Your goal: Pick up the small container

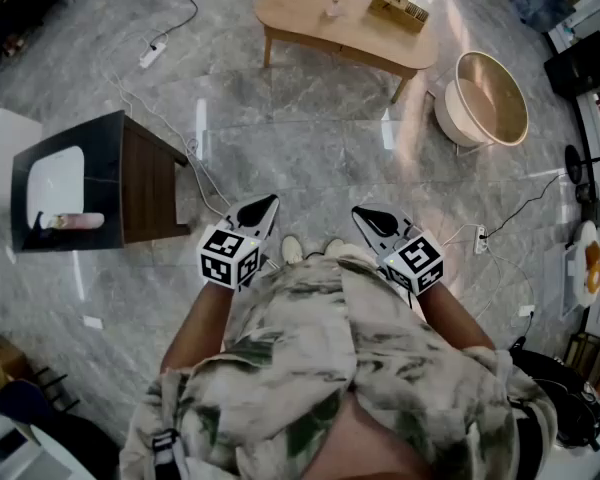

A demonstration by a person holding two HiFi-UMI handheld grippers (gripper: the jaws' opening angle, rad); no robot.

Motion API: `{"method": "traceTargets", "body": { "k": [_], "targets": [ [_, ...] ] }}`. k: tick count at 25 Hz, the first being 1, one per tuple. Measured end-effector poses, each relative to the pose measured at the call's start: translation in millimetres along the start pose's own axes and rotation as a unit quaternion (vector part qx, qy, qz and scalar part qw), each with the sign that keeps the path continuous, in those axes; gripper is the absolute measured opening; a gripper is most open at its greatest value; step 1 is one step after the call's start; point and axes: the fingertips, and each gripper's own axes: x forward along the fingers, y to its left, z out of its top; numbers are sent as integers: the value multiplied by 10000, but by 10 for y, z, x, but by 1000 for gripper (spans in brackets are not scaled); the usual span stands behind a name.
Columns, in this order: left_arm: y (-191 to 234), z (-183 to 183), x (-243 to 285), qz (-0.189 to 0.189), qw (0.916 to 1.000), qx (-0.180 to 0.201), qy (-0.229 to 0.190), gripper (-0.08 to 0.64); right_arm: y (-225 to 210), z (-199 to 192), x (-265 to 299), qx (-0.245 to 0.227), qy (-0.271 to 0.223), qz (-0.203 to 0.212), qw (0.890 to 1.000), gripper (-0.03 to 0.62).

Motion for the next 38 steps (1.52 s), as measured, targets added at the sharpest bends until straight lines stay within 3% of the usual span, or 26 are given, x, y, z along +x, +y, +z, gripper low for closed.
{"method": "traceTargets", "body": {
  "k": [10,20,21,22,23,28,34,38],
  "targets": [
    [-503,251,623,-11,9991,407,150,23,-574,-172,-440,195,-174,-62,9996,20],
    [-956,559,1374,107,9973,715,96,29,-1160,-421,-863,332,-292,166,9989,21],
    [-966,592,1459,123,9974,714,50,58,-1212,-457,-881,282,-316,177,9989,21],
    [-964,628,1536,128,9975,692,11,142,-1255,-484,-891,236,-339,196,9990,21],
    [-952,672,1604,132,9977,664,-24,185,-1294,-500,-894,206,-361,216,9989,21],
    [-808,872,1882,140,9977,661,-39,198,-1489,-534,-884,259,-363,110,9989,79],
    [-399,1082,2355,-64,9972,741,28,206,-1972,-488,-616,565,-331,-371,9972,77],
    [139,1414,2585,-210,9959,878,-11,209,-2252,-231,-179,664,-261,-641,9954,54]
  ]
}}
